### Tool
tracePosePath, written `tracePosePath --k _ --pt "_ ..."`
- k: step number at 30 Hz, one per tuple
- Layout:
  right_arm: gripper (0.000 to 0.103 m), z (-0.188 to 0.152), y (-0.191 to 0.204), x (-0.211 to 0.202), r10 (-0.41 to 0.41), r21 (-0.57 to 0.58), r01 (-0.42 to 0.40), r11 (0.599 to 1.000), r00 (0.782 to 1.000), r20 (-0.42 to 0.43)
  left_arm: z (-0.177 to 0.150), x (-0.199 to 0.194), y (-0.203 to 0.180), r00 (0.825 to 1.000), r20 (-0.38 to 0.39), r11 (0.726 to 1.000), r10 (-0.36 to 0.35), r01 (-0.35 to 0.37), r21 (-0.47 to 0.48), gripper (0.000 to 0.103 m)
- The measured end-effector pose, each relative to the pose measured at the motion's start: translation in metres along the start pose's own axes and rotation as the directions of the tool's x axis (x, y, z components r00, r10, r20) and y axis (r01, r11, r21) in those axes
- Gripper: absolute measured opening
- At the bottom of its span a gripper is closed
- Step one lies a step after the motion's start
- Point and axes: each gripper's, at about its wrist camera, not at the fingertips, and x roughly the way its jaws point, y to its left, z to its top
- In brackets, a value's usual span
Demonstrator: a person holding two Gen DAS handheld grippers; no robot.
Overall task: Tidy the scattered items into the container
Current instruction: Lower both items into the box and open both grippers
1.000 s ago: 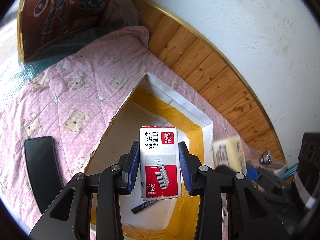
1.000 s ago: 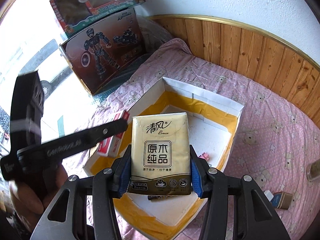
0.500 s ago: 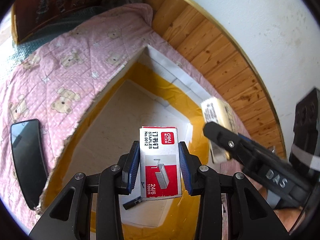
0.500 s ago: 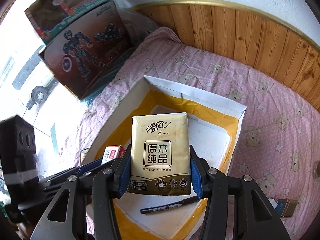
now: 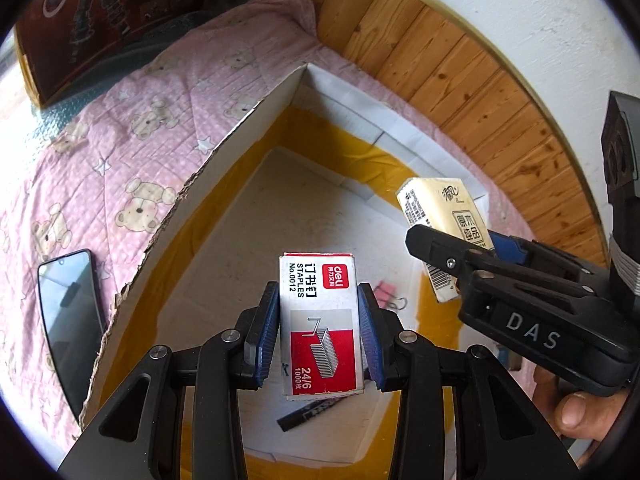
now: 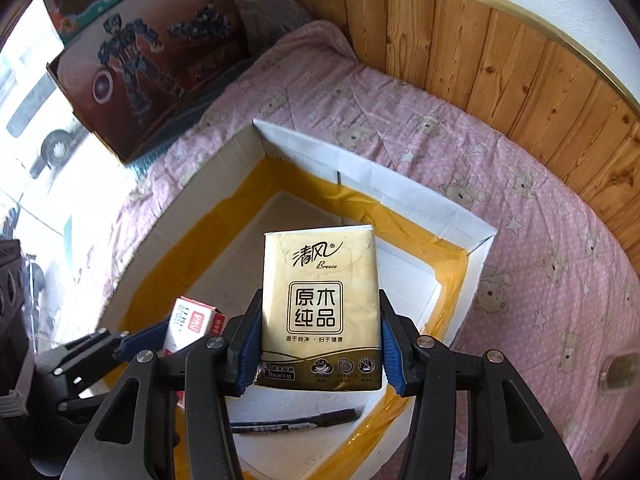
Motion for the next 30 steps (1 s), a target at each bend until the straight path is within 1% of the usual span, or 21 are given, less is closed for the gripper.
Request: tracePosePath --k 5,9,14,22,26,30 --pt "0.052 0.002 0.000 0.015 -0.014 -0.011 0.013 1.000 0.999 -0.042 0.001 0.007 0.000 0.999 -0.019 0.999 0.033 -0.033 0.012 0.039" --pt "0.052 0.005 -0.005 0.025 -0.022 0.011 0.023 1.000 0.998 -0.066 0.000 0.012 -0.002 0.999 -0.040 0.999 0.033 -0.032 0.029 0.040" --pt "0.052 0.009 -0.008 0.028 -0.027 0.032 0.029 0.999 0.997 -0.072 0.000 0.012 -0.004 0.998 -0.036 0.999 0.042 -0.041 0.033 0.040" --pt "0.052 0.012 -0.008 0.033 -0.038 0.038 0.041 0.998 0.996 -0.080 0.001 0.011 0.001 0.998 -0.035 0.998 0.059 -0.058 0.013 0.041" --pt "0.054 0.012 -0.008 0.033 -0.052 0.048 0.056 0.997 0.996 -0.072 0.003 0.011 0.008 0.997 -0.042 0.998 0.064 -0.065 -0.018 0.040" --pt "0.056 0.011 -0.011 0.030 -0.056 0.061 0.059 0.996 0.997 -0.061 0.005 0.010 0.017 0.997 -0.046 0.996 0.058 -0.061 -0.057 0.047"
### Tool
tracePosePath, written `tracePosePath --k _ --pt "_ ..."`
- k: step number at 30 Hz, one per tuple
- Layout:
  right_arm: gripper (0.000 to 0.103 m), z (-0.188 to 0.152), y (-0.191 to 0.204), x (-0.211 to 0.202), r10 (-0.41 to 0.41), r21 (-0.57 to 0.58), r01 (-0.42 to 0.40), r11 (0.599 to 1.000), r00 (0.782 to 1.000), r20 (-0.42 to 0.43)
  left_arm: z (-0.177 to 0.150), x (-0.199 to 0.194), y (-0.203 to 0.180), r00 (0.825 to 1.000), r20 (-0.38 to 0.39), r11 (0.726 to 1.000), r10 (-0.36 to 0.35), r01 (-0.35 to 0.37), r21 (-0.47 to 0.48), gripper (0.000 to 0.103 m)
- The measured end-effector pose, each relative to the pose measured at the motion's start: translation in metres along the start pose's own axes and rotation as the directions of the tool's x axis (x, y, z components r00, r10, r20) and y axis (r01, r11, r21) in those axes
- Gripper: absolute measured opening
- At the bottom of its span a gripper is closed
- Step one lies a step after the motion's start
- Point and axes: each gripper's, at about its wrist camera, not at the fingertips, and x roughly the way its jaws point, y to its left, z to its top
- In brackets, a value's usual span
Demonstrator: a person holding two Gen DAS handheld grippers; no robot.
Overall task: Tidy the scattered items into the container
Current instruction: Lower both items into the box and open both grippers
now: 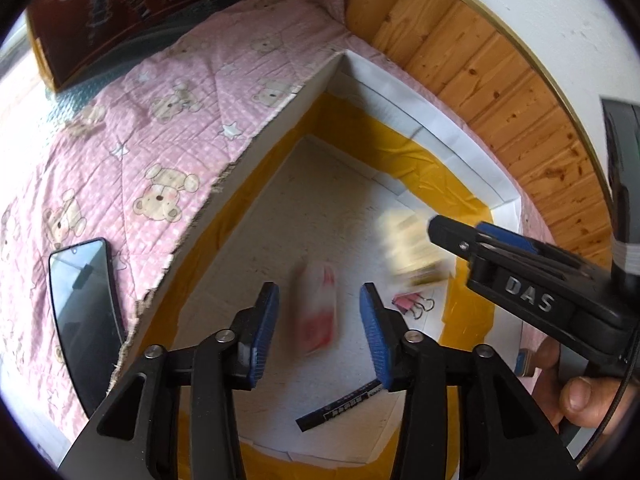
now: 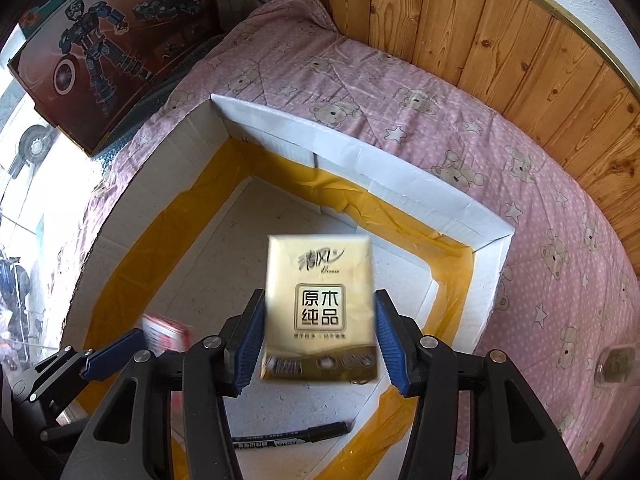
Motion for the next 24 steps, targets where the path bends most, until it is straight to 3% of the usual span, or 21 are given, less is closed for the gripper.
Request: tracePosePath --k 2,16,24 --pt "0.061 -0.001 -0.001 -0.003 0.001 0.005 -0.001 1.000 1.000 0.013 0.001 -0.001 0.004 1.000 -0.005 1.000 -0.012 0.012 -0.019 0.048" --pt "0.062 -0.022 -0.006 -0.037 0.082 -0.011 -0.082 0.997 0.994 0.075 0.000 -0.026 -0.008 0.998 0.038 0.999 -0.047 0.048 -0.022 0.048" --pt "0.050 -0.046 -0.007 -0.081 0.140 -0.059 -0.132 0.990 0.975 0.171 -0.008 -0.044 -0.019 0.996 0.079 0.999 -0.037 0.038 -0.014 0.048"
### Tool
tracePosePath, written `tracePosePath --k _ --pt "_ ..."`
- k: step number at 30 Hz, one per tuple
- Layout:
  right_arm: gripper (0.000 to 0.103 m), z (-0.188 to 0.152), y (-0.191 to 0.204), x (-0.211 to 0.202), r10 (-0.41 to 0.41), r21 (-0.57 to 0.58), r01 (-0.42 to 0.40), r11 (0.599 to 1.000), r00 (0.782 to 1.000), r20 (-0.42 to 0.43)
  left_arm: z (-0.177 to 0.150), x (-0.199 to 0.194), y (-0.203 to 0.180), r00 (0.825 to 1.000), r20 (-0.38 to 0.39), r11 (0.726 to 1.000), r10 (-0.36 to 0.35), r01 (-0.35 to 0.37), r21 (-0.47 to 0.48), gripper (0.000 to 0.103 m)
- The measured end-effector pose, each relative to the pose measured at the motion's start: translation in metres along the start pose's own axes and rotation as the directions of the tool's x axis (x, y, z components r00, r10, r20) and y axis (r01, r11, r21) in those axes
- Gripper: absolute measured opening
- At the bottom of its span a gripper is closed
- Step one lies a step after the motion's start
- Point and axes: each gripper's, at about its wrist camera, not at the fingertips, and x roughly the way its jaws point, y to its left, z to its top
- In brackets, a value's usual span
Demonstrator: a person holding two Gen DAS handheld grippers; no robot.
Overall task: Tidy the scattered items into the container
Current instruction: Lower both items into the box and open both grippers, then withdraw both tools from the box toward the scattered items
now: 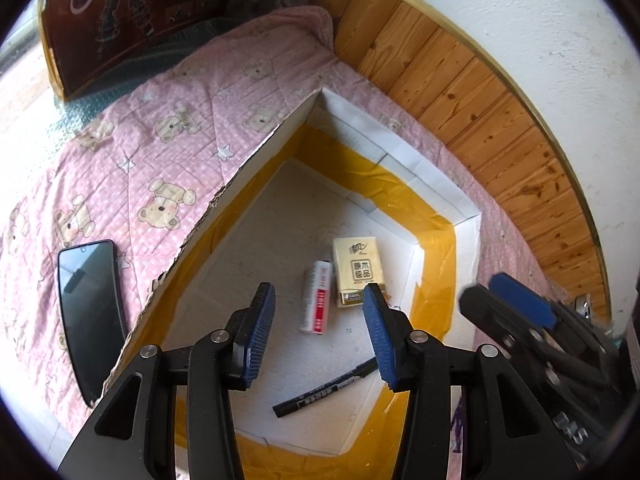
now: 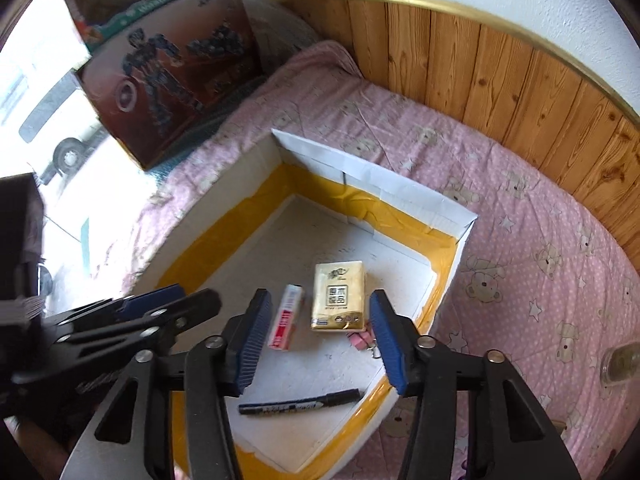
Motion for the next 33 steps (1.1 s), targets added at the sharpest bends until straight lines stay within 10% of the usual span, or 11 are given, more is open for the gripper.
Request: tracePosePath --k 11,21,33 --pt "0.049 -0.061 0.004 -0.081 0.137 -0.029 -0.134 0.991 0.971 0.195 -0.018 -0.043 -0.019 0.993 0.107 0.997 -0.054 0.049 0.052 0.048" --pt "0.049 -0.156 -0.028 -0.140 0.123 -0.026 -0.121 0.992 0.943 0.309 -0.082 -0.088 -0.084 0.964 0.182 0.942 -0.195 0.132 0.308 0.048" --pt "0.049 -0.268 -0.095 -0.137 -0.009 0.137 -0.026 0.990 0.968 0.250 -0.173 -0.028 -0.167 0.956 -0.143 0.838 -0.255 0.292 0.460 0.048"
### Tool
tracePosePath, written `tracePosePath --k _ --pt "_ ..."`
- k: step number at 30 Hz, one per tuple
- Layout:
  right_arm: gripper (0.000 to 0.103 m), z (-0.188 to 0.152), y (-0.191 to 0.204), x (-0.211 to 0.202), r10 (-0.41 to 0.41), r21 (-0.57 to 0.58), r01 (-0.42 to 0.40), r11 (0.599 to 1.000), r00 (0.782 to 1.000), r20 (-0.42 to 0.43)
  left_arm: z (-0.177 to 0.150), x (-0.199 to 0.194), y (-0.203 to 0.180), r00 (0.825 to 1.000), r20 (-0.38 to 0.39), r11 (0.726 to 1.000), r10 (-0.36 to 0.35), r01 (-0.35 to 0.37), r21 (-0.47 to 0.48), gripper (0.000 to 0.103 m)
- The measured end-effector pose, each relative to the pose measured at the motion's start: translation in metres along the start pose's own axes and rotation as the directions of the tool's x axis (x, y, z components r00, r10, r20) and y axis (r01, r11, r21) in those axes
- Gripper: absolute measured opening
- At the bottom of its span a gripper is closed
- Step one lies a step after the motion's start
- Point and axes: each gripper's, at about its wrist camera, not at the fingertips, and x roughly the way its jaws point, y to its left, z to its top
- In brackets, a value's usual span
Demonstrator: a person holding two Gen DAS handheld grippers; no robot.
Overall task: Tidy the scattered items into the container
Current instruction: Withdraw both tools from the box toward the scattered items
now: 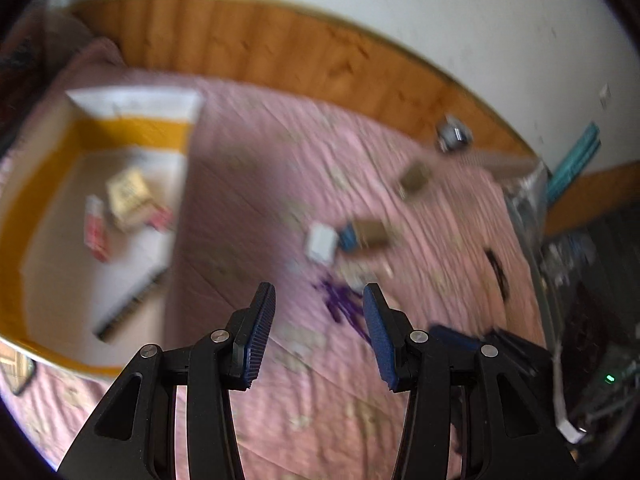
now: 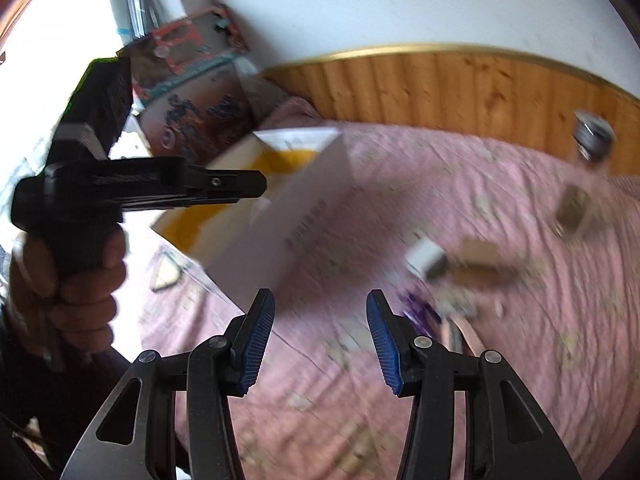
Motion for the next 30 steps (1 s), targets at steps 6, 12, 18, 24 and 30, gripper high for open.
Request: tracePosePath --k 6,12,18,24,30 --pt "0.049 -0.029 -0.052 0.021 -0.163 0.100 0.174 0.980 0.980 -0.110 -0.022 0.050 -0.020 0.991 -0.135 1.000 -0.003 0.001 -0.012 0.048" --pt "0.049 -0.036 -0.087 0.038 -0.213 0.128 0.235 0.963 0.963 -0.166 -0.027 0.093 -0.021 0.978 -0.210 0.999 0.016 -0.027 -0.047 0.048" --pt "0.037 -0.031 -0.106 0.069 -0.250 0.082 0.272 0.959 0.945 -0.209 -0.029 0.124 -0.029 0.970 -0.238 0.999 0.045 -0.050 -0.017 0.048" --pt "0.037 -0.028 -0.115 0.087 -0.171 0.067 0.185 0.980 0.969 -0.179 -0.029 0.149 -0.031 0.963 -0.261 0.997 0.069 -0.071 -0.001 0.048" --pt "0.036 -0.028 -0.131 0.086 -0.044 0.174 0.088 0.981 0.969 -0.242 -0.030 0.165 -0.035 0.959 -0.267 0.995 0.095 -0.089 0.035 0.048"
